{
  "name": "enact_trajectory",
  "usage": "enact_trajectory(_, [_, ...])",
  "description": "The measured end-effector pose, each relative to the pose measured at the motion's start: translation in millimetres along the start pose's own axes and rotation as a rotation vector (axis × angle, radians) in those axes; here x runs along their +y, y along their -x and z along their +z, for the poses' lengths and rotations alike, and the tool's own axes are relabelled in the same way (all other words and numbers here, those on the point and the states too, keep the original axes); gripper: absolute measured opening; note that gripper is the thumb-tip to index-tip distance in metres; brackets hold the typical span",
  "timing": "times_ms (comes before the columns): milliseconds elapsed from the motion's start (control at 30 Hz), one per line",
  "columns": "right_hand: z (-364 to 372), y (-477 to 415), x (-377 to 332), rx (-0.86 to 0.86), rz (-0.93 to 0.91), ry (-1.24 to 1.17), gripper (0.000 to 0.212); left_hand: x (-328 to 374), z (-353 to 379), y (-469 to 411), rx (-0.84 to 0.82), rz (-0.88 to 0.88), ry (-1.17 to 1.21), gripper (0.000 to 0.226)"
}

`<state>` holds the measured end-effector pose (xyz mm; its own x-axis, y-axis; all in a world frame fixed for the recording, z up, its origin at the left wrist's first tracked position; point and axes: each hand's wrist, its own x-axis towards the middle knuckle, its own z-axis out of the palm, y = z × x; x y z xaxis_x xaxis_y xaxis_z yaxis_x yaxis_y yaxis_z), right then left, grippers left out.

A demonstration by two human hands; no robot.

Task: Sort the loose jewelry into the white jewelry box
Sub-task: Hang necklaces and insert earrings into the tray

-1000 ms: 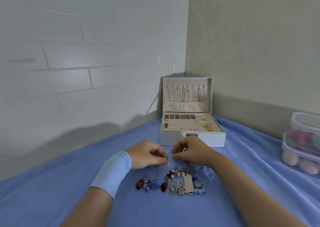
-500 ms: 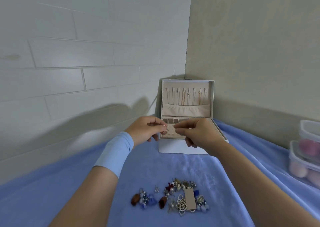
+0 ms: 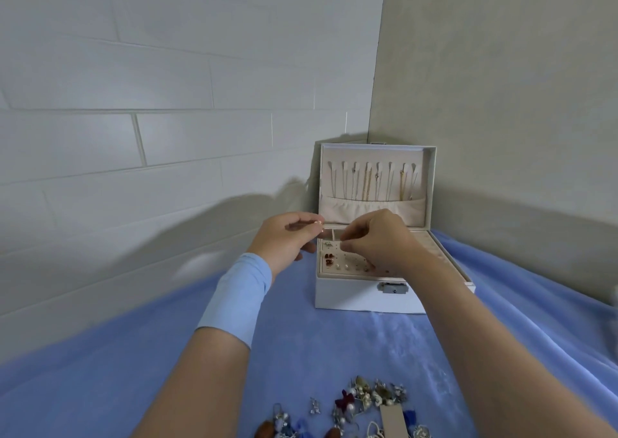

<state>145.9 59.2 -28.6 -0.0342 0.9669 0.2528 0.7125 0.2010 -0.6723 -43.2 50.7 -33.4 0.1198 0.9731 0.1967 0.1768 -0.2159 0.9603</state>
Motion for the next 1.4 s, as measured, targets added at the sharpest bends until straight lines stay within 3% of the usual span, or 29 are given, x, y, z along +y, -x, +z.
enact_trajectory(433, [5.1, 0.0, -0.7, -0.071, -0.054, 0.186, 0.006, -5.5, 7.2, -2.8, -0.008, 0.008, -0.006, 0.018])
enact_trajectory(600, [-2.4, -4.6, 4.0, -0.057, -0.094, 0.091, 0.011, -8.5, 10.4, -4.1, 0.009, -0.029, 0.016, 0.015])
enact_trajectory(767, [-6.2, -0.5, -11.7, 0.012, -0.156, -0.249, 0.010, -5.1, 15.0, -4.6, 0.029, -0.031, 0.020, 0.007])
enact_trajectory(967, [-8.0, 3.3, -13.8, -0.033, -0.144, -0.318, 0.007, -4.5, 19.9, -4.1, 0.134, -0.003, 0.046, 0.008])
enact_trajectory(1167, [-10.0, 3.4, -8.7, -0.050, -0.080, -0.349, 0.013, -3.1, 21.8, -6.1, 0.129, 0.052, 0.054, 0.009])
enact_trajectory(1300, [-10.4, -0.5, -7.2, 0.080, -0.056, -0.345, 0.009, -3.2, 22.0, -9.6, 0.090, 0.106, 0.029, 0.017])
enact_trajectory(1400, [-8.9, -11.2, -5.7, 0.157, -0.030, -0.254, 0.014, -11.5, 18.7, -16.7, 0.079, 0.173, -0.185, 0.020])
